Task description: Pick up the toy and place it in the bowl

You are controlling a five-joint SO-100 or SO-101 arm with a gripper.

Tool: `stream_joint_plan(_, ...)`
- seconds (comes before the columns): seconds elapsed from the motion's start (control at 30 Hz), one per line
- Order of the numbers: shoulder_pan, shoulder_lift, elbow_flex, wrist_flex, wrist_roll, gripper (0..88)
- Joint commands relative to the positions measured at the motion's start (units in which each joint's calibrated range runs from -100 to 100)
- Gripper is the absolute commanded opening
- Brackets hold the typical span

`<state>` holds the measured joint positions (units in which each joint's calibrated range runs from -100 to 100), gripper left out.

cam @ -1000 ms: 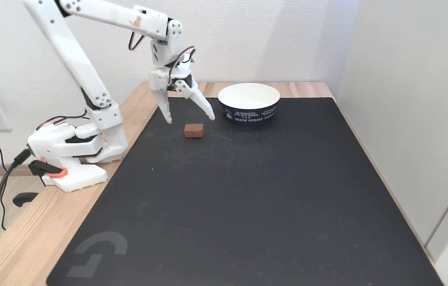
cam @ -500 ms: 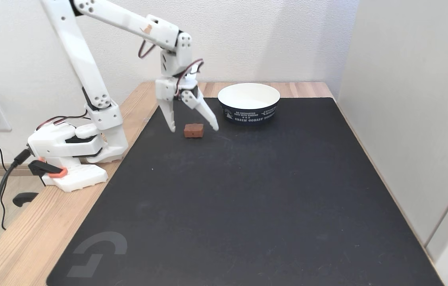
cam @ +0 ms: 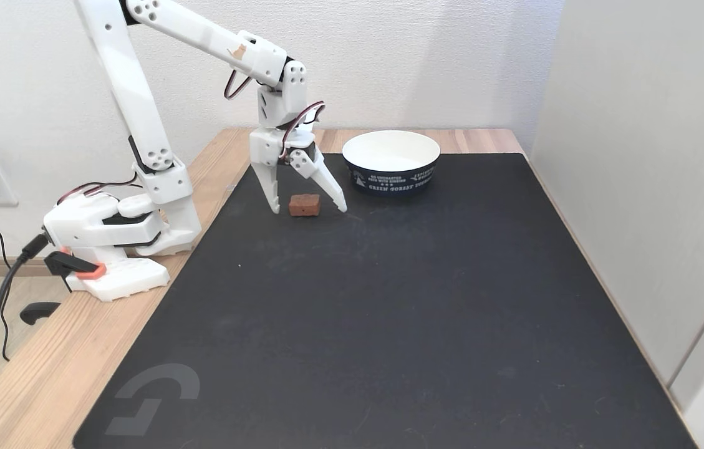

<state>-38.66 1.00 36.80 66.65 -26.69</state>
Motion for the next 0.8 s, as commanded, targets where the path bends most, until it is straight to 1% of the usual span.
stream_joint_plan(0.0,-0.3,0.5,-1.1,-2.0,0.1,43.2)
stream_joint_plan(0.1,-0.3,0.5,-1.1,-2.0,0.1,33.4)
stream_joint_plan(0.13,-0.3,0.5,-1.1,-2.0,0.1,26.2)
stream_joint_plan(0.2,-0.3,0.5,-1.1,-2.0,0.0,21.9)
stream_joint_plan(0.37,-0.3,0.3,-1.1,-2.0,0.0,15.6)
stream_joint_plan(0.47,-0.3,0.0,-1.1,-2.0,0.0,7.7)
stream_joint_plan(0.77,-0.4,-1.0,-2.7,-2.0,0.1,7.1)
